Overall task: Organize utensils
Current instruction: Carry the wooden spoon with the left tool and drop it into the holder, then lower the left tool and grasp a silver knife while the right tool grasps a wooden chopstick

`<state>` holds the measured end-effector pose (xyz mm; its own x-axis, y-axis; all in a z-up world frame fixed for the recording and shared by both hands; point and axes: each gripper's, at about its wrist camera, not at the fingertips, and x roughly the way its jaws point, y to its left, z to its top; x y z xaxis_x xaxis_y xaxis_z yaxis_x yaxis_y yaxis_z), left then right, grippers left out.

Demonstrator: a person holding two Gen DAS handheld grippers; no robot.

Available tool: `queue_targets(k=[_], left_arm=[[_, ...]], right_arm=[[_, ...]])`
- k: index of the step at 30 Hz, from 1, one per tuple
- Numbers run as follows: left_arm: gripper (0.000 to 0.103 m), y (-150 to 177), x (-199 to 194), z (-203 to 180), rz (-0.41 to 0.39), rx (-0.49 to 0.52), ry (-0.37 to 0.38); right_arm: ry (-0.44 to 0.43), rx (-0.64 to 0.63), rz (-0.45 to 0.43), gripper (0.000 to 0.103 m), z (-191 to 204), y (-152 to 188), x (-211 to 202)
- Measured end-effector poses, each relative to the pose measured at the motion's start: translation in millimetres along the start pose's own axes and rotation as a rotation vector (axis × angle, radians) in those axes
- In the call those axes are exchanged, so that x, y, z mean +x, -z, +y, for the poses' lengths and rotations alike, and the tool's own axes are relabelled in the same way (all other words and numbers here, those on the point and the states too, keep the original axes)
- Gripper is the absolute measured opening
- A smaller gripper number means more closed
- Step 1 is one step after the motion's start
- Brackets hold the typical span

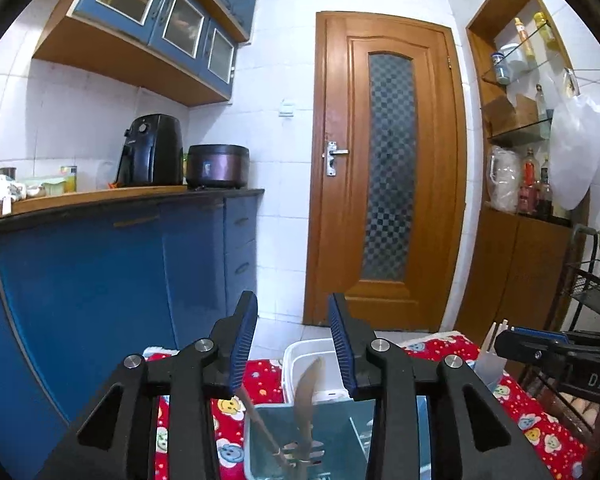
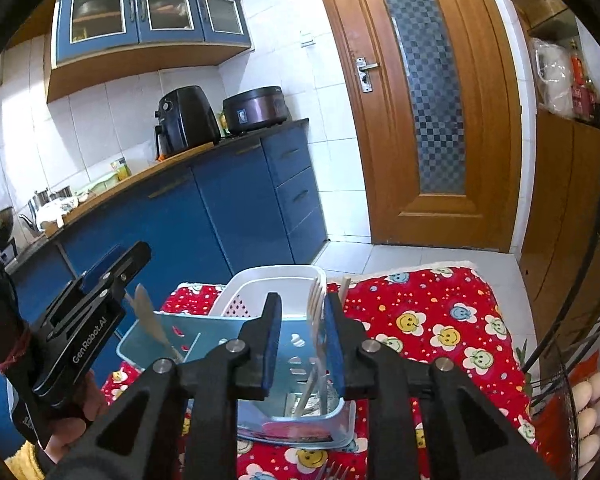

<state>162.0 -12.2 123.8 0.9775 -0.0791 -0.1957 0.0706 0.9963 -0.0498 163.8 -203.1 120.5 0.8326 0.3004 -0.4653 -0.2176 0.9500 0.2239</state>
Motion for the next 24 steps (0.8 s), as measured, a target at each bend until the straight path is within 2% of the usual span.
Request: queue_targets(k=[12, 24], left_arm=[[0.038, -7.5, -31.8, 8.7, 0.05, -0.014, 0.028], [0.038, -9.8, -73.1, 17.3, 0.116, -0.026, 0.062]], right_arm=[[-0.011, 0.007, -0.015, 0.025, 8.6, 6.9, -34.5], [-0.006, 0.011, 0.018, 0.025, 7.8, 29.9, -70.0]])
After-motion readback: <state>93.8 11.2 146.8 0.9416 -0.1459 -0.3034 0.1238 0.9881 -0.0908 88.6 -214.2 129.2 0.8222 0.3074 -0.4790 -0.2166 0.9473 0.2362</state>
